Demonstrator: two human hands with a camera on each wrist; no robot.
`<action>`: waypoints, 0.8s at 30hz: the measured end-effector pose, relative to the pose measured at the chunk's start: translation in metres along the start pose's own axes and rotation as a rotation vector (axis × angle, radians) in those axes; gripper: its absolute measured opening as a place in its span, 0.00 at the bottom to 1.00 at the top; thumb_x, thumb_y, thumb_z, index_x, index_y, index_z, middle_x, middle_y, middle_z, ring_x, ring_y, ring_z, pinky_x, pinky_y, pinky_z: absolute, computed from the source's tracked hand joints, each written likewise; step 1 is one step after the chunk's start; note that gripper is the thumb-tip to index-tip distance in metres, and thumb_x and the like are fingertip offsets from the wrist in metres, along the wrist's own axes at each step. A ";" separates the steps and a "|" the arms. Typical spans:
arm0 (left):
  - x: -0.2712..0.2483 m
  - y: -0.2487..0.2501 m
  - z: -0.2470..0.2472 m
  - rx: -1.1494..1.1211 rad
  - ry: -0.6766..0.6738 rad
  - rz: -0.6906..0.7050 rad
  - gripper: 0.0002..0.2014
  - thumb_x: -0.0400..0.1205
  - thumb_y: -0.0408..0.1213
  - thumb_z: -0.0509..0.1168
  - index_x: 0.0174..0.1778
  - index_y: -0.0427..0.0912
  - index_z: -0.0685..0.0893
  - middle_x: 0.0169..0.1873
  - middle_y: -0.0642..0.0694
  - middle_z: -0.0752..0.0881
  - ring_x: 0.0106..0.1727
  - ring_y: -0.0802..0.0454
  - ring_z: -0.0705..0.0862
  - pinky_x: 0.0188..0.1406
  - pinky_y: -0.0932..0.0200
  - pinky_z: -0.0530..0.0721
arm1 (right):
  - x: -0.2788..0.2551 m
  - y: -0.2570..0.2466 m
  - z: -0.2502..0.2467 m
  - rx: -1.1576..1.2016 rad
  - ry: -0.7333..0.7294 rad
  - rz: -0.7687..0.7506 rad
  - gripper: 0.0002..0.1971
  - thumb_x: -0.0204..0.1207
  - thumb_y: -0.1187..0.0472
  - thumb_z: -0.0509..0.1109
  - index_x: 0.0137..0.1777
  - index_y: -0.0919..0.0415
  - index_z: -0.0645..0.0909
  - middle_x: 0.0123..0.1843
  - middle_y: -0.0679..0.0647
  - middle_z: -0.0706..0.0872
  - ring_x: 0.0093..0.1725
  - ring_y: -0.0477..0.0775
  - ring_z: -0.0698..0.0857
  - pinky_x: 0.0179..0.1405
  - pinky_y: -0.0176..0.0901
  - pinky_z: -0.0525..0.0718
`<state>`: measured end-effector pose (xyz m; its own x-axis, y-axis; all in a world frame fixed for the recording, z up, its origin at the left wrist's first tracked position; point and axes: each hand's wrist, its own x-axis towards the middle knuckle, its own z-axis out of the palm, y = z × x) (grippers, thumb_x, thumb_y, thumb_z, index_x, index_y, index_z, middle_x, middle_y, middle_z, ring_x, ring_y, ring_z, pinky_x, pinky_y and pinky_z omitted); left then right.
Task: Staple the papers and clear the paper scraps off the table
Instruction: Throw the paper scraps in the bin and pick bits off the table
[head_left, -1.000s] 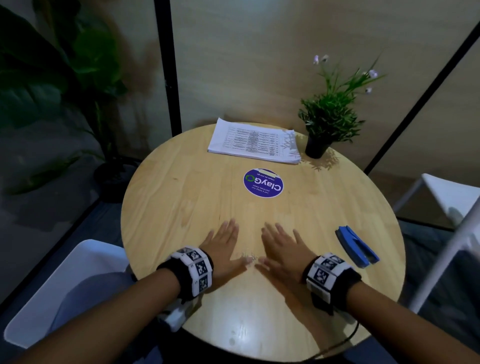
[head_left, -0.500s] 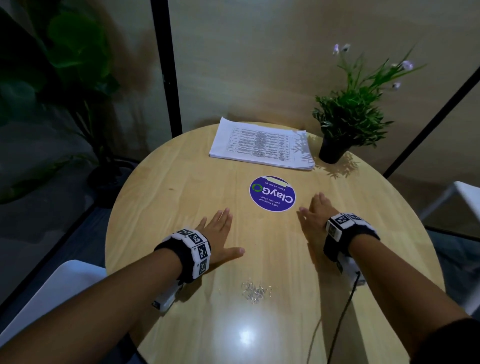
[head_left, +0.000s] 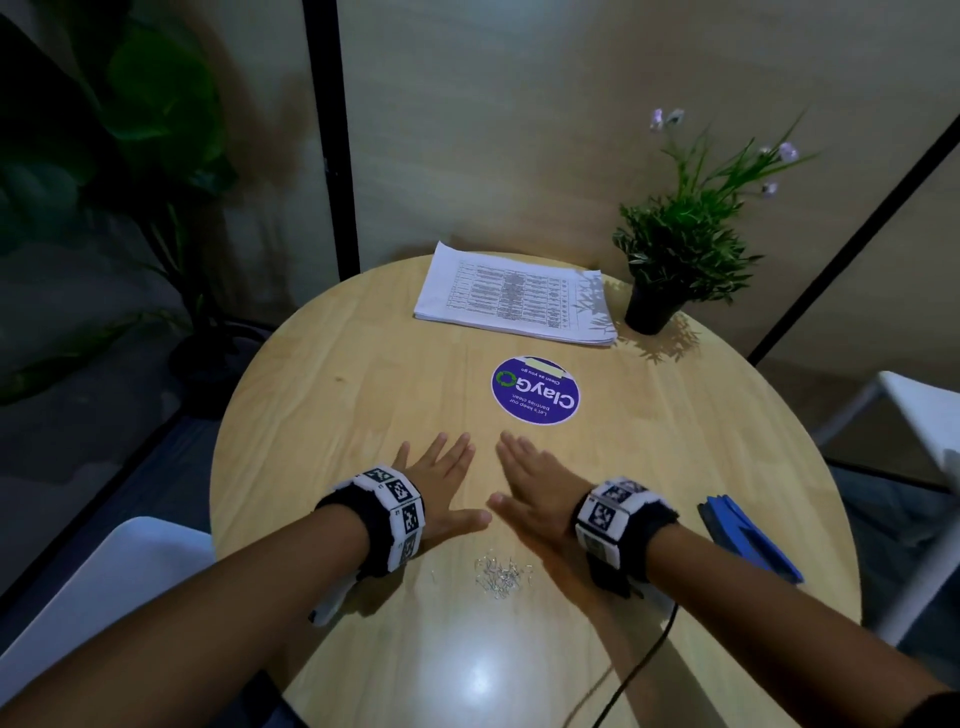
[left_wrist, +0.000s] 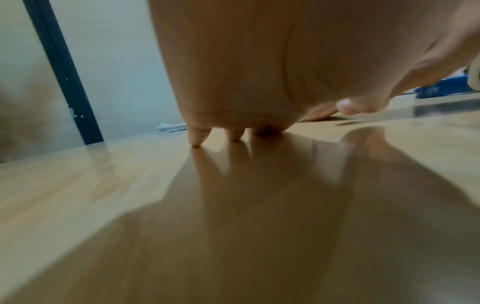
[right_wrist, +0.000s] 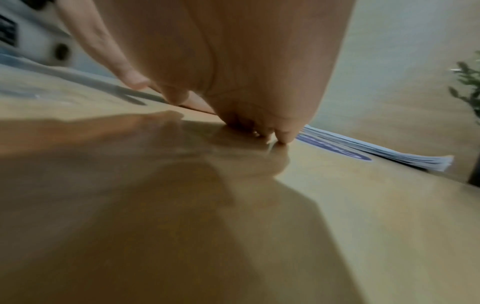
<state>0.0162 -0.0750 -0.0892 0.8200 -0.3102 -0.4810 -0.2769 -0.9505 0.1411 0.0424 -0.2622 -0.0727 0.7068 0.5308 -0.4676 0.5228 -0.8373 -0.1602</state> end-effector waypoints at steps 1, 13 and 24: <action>-0.003 0.004 0.003 0.010 -0.002 0.022 0.50 0.73 0.75 0.42 0.82 0.46 0.33 0.81 0.53 0.30 0.83 0.50 0.32 0.80 0.36 0.38 | -0.008 -0.006 0.004 -0.015 -0.015 -0.029 0.37 0.84 0.42 0.48 0.83 0.62 0.37 0.85 0.57 0.36 0.84 0.57 0.39 0.82 0.55 0.45; -0.075 0.034 0.025 0.058 -0.051 0.194 0.49 0.73 0.74 0.37 0.82 0.43 0.35 0.83 0.47 0.34 0.84 0.50 0.37 0.82 0.48 0.42 | -0.087 -0.023 0.036 0.109 -0.061 -0.021 0.44 0.74 0.30 0.38 0.83 0.56 0.39 0.85 0.52 0.38 0.84 0.52 0.39 0.81 0.48 0.42; -0.092 0.026 0.051 -0.070 0.022 -0.096 0.66 0.56 0.84 0.36 0.81 0.37 0.33 0.81 0.43 0.31 0.84 0.47 0.34 0.82 0.49 0.40 | -0.095 -0.022 0.059 0.060 0.013 0.236 0.58 0.60 0.20 0.35 0.82 0.60 0.34 0.84 0.54 0.32 0.84 0.54 0.37 0.82 0.55 0.42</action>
<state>-0.0919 -0.0702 -0.0856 0.8520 -0.2178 -0.4760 -0.1620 -0.9744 0.1557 -0.0639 -0.3021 -0.0765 0.8125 0.3207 -0.4868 0.3133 -0.9445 -0.0993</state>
